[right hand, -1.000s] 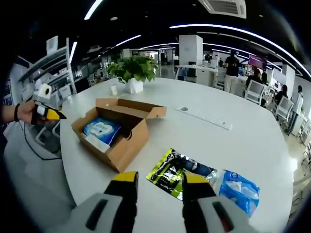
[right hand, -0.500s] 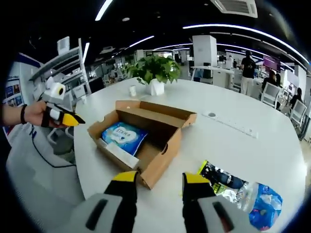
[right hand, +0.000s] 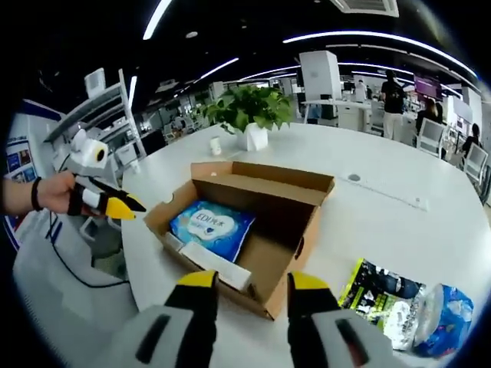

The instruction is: Operate the shoe box by opening the lid, removing the specified soft item, and placing it in the target area until the item is outside and the box remains undamaged.

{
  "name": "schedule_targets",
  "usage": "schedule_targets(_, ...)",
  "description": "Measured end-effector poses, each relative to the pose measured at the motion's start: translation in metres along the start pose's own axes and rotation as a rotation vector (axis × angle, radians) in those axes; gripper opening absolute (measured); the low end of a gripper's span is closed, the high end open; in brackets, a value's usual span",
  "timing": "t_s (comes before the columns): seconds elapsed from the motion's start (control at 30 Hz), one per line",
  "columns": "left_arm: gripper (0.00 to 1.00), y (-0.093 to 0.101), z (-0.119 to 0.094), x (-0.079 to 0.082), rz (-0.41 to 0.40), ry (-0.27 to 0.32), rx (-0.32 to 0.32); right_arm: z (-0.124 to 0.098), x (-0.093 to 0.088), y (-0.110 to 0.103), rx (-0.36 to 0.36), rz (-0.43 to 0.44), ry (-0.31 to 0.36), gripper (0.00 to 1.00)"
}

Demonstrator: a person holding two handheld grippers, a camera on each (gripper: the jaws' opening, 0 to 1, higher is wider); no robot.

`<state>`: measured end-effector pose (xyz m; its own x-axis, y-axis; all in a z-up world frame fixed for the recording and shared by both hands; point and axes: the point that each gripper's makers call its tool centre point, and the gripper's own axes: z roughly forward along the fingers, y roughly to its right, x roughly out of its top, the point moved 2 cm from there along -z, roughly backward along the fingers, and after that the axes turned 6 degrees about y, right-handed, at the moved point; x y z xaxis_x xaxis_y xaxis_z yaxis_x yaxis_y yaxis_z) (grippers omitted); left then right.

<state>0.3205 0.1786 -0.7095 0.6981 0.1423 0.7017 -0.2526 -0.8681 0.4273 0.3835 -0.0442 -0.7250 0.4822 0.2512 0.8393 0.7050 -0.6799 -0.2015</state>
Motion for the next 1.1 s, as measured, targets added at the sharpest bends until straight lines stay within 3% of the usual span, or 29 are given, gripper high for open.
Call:
schedule_targets(0.2, 0.33, -0.011, 0.005, 0.003, 0.048, -0.026, 0.056, 0.013, 0.000, -0.007, 0.014, 0.020, -0.008, 0.32)
schedule_targets(0.63, 0.34, -0.028, 0.029, 0.004, 0.241, -0.173, 0.195, 0.051, 0.018, -0.023, 0.055, 0.043, -0.016, 0.32)
schedule_targets(1.1, 0.34, -0.042, 0.050, 0.000, 0.266, -0.251, 0.257, 0.086, 0.013, -0.026, 0.069, 0.073, -0.080, 0.30)
